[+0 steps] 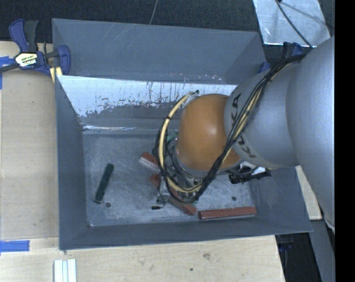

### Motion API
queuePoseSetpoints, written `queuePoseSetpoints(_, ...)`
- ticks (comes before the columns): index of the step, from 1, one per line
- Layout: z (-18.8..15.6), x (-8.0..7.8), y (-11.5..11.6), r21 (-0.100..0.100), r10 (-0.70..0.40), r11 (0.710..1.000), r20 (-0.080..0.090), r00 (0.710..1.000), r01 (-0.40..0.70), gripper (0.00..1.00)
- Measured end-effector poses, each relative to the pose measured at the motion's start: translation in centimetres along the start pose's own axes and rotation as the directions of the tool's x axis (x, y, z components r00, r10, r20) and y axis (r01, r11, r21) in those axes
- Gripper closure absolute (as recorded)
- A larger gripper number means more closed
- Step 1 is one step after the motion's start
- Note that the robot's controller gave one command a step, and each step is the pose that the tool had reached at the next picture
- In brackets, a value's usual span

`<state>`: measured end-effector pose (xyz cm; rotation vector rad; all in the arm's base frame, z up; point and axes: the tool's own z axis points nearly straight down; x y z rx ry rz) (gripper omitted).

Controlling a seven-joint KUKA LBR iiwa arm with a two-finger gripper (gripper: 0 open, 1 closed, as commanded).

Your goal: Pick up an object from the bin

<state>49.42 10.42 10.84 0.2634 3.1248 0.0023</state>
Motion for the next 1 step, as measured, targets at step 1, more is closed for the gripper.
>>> queuePoseSetpoints(1,-0.11,-0.01,0.00,0.000,0.000,1.000,0.001,1.000,0.000,1.00)
